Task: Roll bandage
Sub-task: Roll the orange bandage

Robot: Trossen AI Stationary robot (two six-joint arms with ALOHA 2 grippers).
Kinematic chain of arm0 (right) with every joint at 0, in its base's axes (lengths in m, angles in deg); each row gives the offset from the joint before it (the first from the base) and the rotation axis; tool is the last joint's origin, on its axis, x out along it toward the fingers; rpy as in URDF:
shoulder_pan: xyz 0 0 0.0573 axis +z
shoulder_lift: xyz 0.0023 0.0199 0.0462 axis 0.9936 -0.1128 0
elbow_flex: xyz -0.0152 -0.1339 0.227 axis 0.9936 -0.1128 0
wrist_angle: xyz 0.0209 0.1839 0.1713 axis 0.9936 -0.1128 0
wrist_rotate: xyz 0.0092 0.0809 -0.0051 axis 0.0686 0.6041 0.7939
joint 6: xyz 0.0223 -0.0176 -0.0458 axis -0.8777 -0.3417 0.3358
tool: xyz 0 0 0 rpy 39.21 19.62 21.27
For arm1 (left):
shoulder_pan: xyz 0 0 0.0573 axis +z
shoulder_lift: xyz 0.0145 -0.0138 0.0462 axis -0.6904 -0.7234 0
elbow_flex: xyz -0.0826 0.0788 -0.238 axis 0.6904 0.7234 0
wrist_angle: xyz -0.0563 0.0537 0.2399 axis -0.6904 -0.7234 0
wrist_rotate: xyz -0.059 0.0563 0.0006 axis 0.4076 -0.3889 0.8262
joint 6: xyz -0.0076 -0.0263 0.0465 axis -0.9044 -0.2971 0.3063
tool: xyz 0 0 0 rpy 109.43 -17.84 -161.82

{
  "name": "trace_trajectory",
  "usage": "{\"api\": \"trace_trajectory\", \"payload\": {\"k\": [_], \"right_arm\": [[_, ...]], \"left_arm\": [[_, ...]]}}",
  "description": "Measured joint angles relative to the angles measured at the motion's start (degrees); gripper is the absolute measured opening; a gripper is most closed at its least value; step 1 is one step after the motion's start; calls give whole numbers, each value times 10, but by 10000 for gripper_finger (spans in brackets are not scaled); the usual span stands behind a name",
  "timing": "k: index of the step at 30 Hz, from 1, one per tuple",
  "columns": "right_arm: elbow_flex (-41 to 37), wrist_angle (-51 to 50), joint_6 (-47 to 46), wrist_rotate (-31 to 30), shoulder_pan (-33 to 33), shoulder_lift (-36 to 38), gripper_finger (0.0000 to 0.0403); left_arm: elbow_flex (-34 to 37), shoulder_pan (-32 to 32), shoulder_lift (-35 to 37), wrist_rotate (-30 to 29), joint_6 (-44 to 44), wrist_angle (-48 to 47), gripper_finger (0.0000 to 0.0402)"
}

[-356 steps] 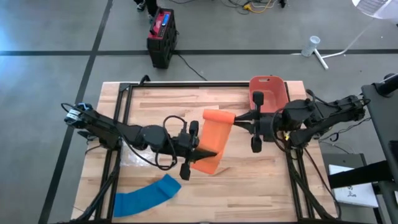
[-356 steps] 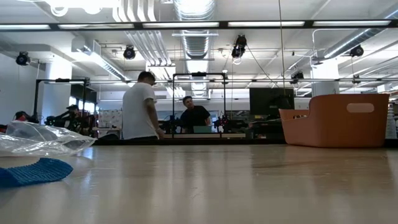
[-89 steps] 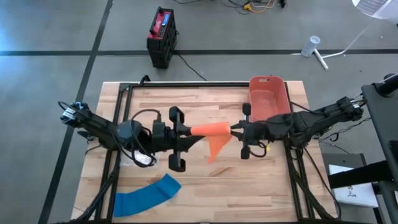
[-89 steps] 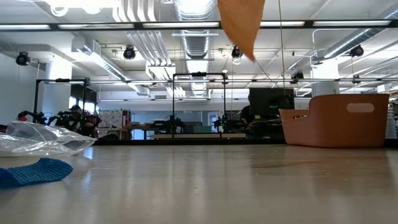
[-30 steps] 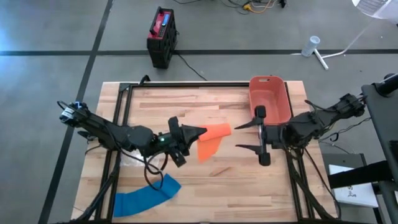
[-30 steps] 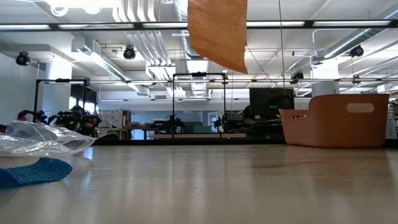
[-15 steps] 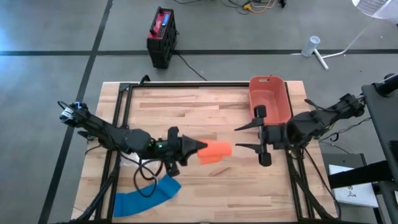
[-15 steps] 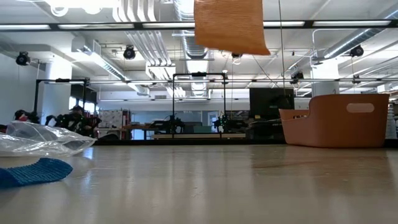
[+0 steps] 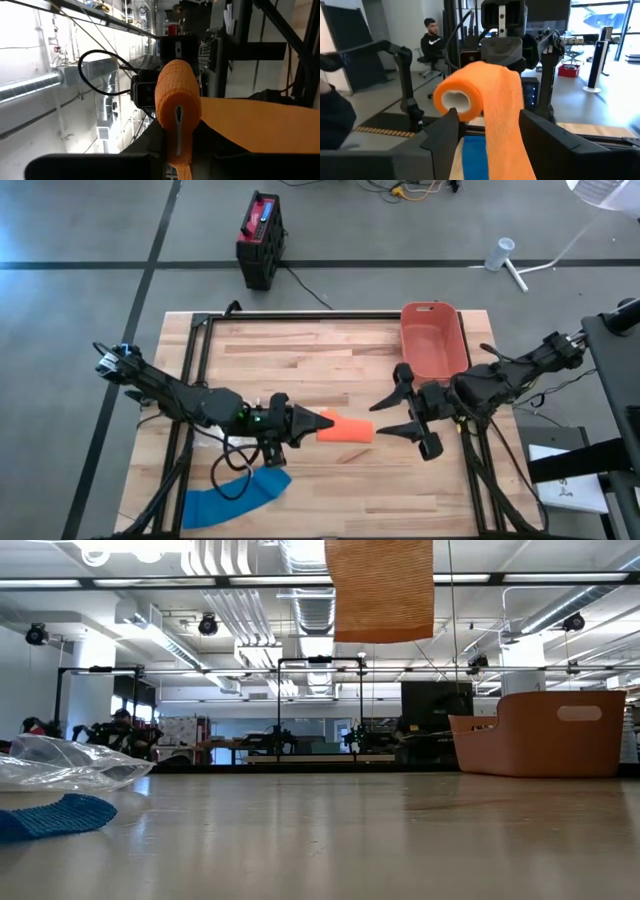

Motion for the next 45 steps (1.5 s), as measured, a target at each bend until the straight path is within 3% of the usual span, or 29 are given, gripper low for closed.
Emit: {"api": "trace_trajectory", "payload": {"k": [23,30,38,42,45], "right_arm": [[20,25,36,0,-4,-49,180],[27,18,58,2,-12,-51,124],[28,-4,101,-24,-13,-49,12],[28,-33,152,-65,-13,-34,15],[26,-55,189,-84,-14,-19,9]], "left_arm": [[0,1,0,-13,29,-15,41],[0,2,0,-23,-2,-16,41],[0,1,0,-25,-225,-17,66],[0,-6,0,-130,-453,-22,99],[0,-7,10,-210,-616,-87,129]]}}
